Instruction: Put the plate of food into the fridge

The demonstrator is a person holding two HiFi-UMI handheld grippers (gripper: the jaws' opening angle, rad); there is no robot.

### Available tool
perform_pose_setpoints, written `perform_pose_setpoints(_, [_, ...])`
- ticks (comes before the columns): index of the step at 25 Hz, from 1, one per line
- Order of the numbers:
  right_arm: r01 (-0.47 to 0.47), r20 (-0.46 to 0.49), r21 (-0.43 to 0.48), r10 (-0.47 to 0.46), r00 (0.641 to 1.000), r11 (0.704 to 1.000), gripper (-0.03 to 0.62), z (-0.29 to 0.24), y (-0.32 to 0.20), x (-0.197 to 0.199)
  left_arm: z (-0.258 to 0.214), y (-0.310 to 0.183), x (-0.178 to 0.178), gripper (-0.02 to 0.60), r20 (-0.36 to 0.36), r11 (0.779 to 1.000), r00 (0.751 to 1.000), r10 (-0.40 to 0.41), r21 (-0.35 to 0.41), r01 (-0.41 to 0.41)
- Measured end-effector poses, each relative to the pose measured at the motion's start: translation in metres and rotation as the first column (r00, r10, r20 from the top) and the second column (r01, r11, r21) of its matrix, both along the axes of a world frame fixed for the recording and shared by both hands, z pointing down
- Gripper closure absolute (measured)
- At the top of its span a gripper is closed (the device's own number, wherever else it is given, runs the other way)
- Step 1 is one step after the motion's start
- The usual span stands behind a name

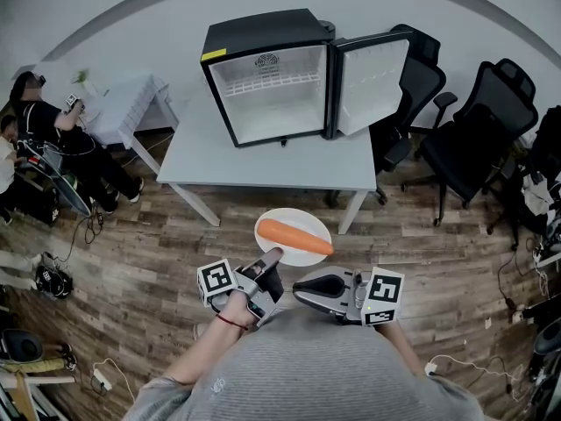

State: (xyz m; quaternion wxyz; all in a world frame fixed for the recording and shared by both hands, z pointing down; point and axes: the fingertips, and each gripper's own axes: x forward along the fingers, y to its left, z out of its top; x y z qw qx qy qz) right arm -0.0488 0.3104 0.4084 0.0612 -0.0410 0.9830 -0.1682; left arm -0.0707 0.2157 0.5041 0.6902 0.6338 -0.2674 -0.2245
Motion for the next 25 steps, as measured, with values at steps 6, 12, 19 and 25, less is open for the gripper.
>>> perform_pose_setpoints(6, [0.012, 0.049, -0.022, -0.011, 0.999, 1.0, 0.577, -0.004, 0.006, 0.026, 0.001, 0.004, 0.016, 0.552, -0.016, 1.0, 0.999, -0.028, -0.007, 0.028])
perform_pose_setpoints(12, [-0.012, 0.067, -0.043, 0.015, 0.998, 0.999, 0.577, -0.004, 0.001, 0.044, 0.0, -0.003, 0.023, 0.552, -0.018, 0.999, 0.999, -0.039, -0.011, 0.039])
perform_pose_setpoints(19, [-0.028, 0.059, -0.051, 0.031, 0.998, 0.998, 0.577, 0.001, -0.029, 0.05, 0.001, -0.038, 0.029, 0.552, -0.031, 0.999, 0.999, -0.041, -0.007, 0.04])
perform_pose_setpoints(25, [-0.041, 0.059, -0.057, 0.044, 0.997, 0.998, 0.577, -0.001, -0.072, 0.051, -0.001, -0.077, 0.024, 0.552, -0.045, 0.999, 0.998, -0.041, -0.006, 0.041])
